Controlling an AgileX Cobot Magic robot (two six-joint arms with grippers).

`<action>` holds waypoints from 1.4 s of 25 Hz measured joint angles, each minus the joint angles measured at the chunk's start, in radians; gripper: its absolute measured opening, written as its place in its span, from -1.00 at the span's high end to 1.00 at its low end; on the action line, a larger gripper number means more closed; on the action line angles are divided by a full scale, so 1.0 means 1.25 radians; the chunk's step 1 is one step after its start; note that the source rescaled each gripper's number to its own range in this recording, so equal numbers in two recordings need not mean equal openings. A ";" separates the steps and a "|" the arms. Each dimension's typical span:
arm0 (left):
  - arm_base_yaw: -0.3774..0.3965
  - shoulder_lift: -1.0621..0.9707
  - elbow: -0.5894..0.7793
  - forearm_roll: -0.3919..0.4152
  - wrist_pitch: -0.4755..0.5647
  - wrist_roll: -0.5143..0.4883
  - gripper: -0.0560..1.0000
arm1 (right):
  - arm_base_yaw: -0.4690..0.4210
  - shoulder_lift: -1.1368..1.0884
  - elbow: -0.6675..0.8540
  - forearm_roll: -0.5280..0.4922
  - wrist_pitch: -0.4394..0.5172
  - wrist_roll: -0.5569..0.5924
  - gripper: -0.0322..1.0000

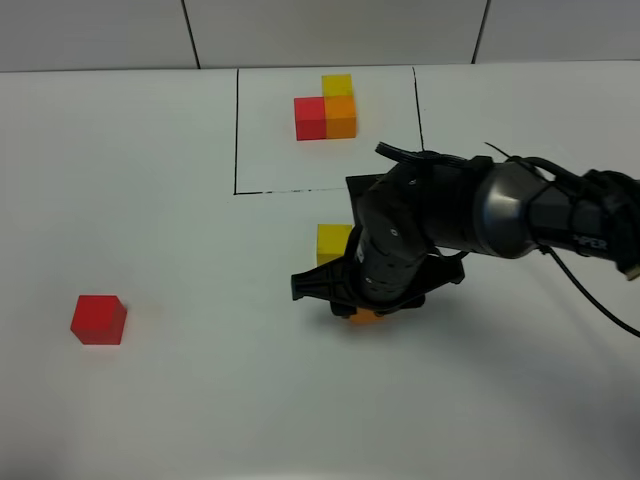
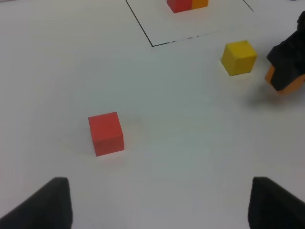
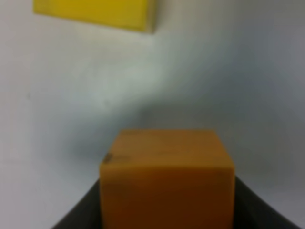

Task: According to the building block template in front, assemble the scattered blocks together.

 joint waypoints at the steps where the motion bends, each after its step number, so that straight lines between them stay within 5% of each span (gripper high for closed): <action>1: 0.000 0.000 0.000 0.000 0.000 0.000 -0.43 | 0.003 0.013 -0.019 0.010 0.002 0.001 0.90; 12: 0.000 0.000 0.000 0.000 0.000 0.000 -0.43 | 0.015 0.104 -0.153 0.036 0.039 0.019 0.91; 35: 0.000 0.000 0.000 0.000 0.000 0.000 -0.43 | -0.001 0.137 -0.157 -0.019 0.019 0.081 0.91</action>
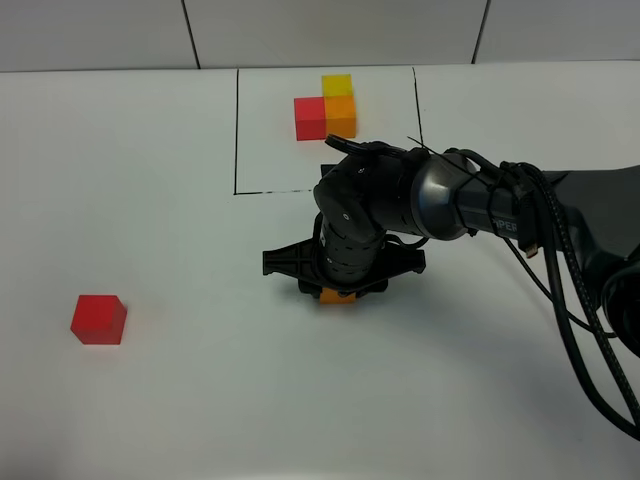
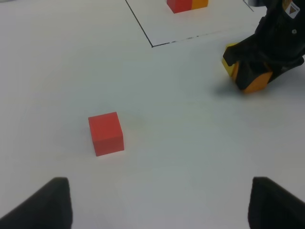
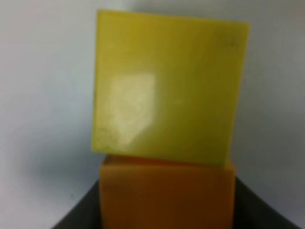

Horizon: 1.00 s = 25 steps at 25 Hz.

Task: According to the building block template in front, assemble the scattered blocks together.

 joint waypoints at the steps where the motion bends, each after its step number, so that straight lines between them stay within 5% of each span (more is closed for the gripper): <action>1: 0.000 0.000 0.000 0.000 0.000 0.000 -0.43 | 0.000 0.000 -0.001 0.000 0.000 0.000 0.91; 25: 0.000 0.000 0.000 0.000 0.000 0.000 -0.43 | -0.003 0.009 -0.008 -0.029 0.002 0.003 0.90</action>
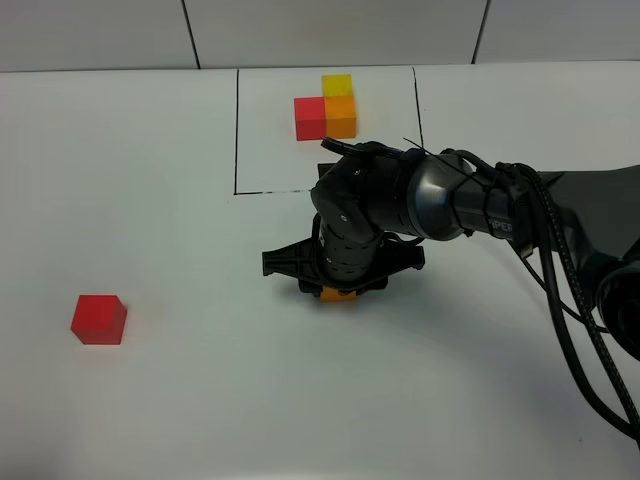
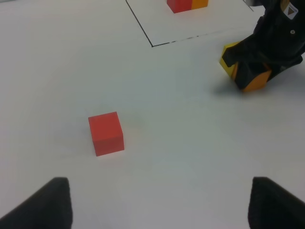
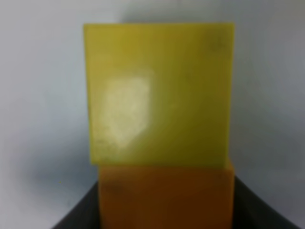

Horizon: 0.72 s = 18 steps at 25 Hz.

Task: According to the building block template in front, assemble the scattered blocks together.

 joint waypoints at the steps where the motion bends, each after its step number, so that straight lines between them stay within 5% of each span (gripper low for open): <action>1: 0.000 0.000 0.000 0.000 0.000 0.000 -0.43 | -0.002 0.001 0.000 0.000 0.000 0.000 0.90; 18: 0.000 0.000 0.000 0.000 0.000 0.000 -0.43 | -0.013 0.002 0.000 0.010 -0.007 0.000 0.89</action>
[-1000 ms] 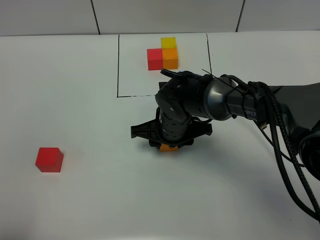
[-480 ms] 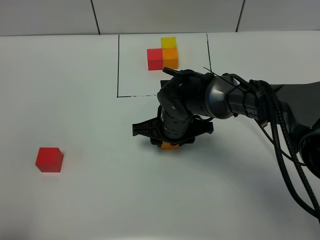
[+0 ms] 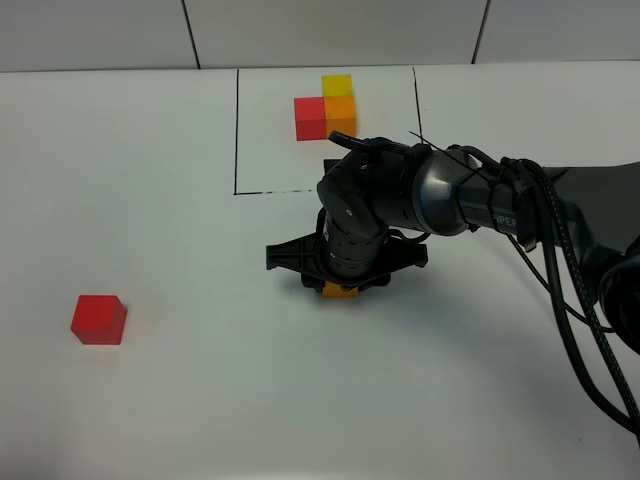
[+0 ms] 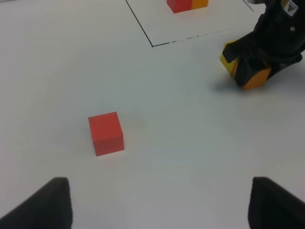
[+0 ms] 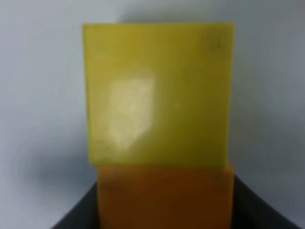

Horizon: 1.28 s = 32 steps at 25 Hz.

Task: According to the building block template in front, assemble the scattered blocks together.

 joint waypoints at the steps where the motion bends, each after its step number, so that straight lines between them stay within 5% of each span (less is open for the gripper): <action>1: 0.000 0.000 0.000 0.000 0.000 0.000 -0.43 | 0.000 0.000 0.000 0.000 0.000 -0.001 0.89; 6: 0.000 0.000 0.000 0.000 0.000 0.000 -0.43 | -0.001 0.006 -0.002 -0.002 0.000 -0.013 0.73; 12: 0.000 0.000 0.000 0.000 0.000 0.000 -0.43 | -0.001 -0.002 -0.001 -0.007 0.015 -0.062 -0.39; 16: 0.000 0.000 0.000 0.000 0.000 0.000 -0.43 | -0.004 -0.025 0.001 -0.005 0.031 -0.099 -0.85; 26: 0.000 0.000 0.000 0.000 0.000 0.000 -0.43 | -0.017 -0.161 0.001 0.018 0.075 -0.247 -0.93; 32: 0.000 0.000 0.000 0.000 0.000 0.000 -0.43 | -0.148 -0.189 0.001 0.028 0.107 -0.347 -0.93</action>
